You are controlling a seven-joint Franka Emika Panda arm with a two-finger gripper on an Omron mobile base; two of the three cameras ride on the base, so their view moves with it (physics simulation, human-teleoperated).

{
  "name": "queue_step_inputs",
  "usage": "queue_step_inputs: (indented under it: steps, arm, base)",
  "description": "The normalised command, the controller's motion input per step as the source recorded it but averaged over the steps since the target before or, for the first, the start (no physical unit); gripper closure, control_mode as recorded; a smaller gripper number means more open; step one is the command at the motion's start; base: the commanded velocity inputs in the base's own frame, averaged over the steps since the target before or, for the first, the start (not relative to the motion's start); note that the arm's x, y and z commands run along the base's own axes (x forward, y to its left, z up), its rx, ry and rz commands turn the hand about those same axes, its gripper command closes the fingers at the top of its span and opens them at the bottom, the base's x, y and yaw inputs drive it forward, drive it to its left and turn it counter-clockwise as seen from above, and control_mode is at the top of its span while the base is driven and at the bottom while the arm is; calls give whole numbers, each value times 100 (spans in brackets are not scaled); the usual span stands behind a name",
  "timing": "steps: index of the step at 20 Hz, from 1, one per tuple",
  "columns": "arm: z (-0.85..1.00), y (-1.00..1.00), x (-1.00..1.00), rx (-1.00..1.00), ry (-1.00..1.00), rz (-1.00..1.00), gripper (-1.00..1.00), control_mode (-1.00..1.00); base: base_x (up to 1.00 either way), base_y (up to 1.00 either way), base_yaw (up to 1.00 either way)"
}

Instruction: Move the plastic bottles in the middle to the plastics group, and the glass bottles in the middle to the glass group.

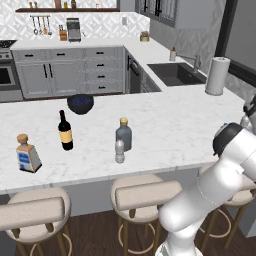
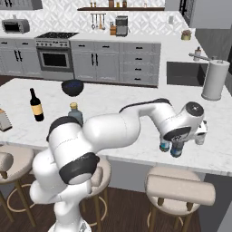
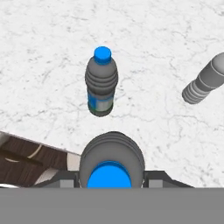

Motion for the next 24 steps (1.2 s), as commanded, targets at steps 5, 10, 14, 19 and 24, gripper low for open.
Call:
queue_step_inputs:
  steps: [5, 10, 14, 19, 24]
  arm:
    - [19, -19, 4, 0, -3, 11, 100, -100]
    - [-1, -9, 1, 0, 0, 7, 100, -100]
    - [-32, -8, 14, -1, 0, 3, 100, -100]
    - [-11, 0, 20, -4, 0, 1, 100, -100]
    - [0, 0, 19, -4, 7, 0, 100, -100]
  base:
    - [0, 0, 0]
    - [0, 0, 0]
    - [0, 0, 0]
    - [0, 0, 0]
    - [0, 0, 0]
